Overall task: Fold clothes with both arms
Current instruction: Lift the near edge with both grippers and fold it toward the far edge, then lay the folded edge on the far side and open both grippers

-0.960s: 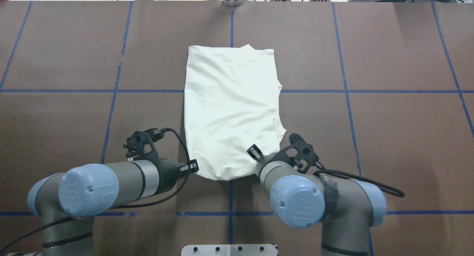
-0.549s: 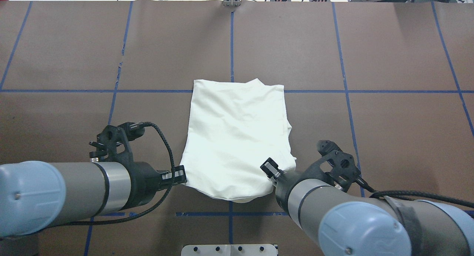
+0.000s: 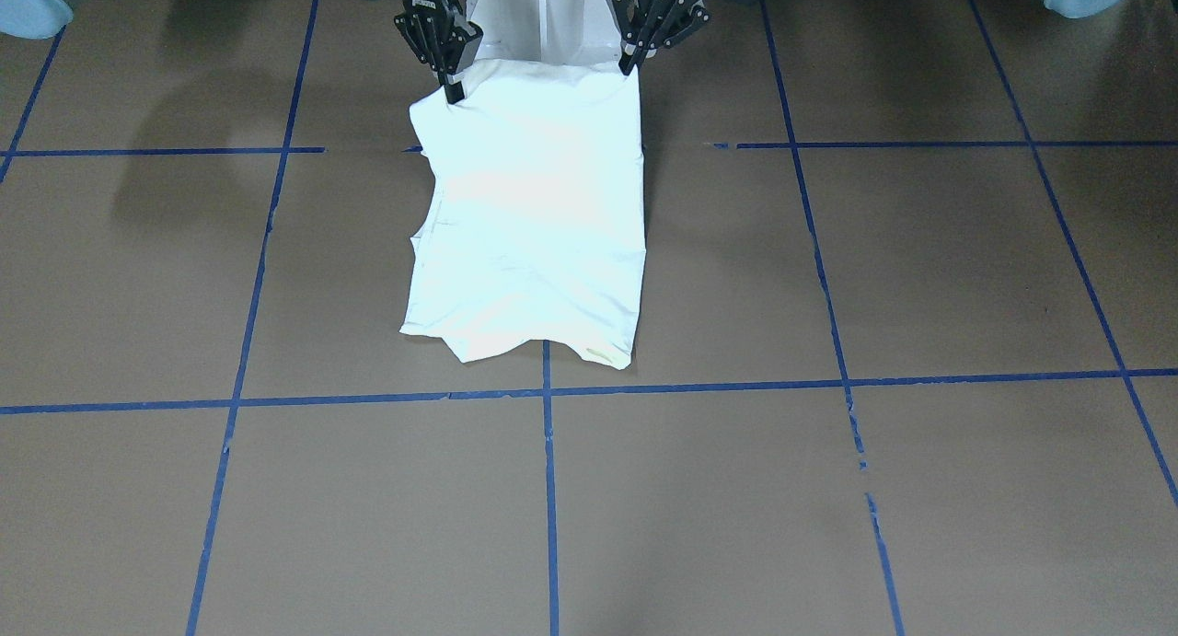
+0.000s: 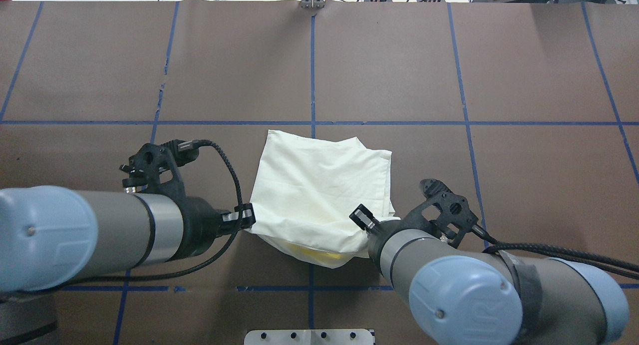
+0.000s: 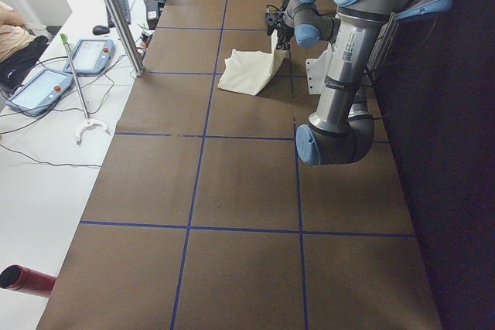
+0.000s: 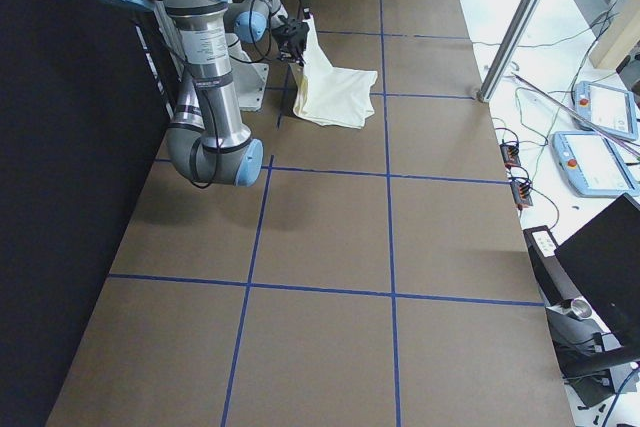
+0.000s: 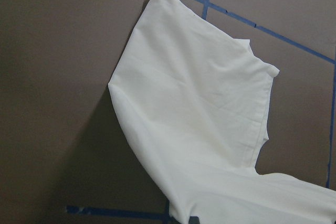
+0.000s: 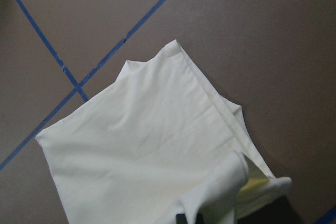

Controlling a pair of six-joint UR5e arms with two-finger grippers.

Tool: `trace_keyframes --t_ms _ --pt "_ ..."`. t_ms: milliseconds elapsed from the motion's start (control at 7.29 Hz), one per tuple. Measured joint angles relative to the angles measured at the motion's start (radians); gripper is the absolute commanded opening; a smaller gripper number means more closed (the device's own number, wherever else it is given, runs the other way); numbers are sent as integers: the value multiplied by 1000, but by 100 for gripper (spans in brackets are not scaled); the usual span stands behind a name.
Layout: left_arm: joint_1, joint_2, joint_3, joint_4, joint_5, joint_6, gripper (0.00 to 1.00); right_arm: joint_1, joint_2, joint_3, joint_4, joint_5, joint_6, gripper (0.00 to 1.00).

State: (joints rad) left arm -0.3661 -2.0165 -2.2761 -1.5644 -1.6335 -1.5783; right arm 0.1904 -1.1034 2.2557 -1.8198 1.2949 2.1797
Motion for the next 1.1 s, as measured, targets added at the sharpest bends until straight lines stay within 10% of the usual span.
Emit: trace_keyframes --t_ms 960,1097 --pt "-202 -191 606 -299 -46 203 0 231 119 -592 402 82 -134 0" --pt "-203 -194 633 -312 -44 215 45 234 120 -610 412 83 -146 94"
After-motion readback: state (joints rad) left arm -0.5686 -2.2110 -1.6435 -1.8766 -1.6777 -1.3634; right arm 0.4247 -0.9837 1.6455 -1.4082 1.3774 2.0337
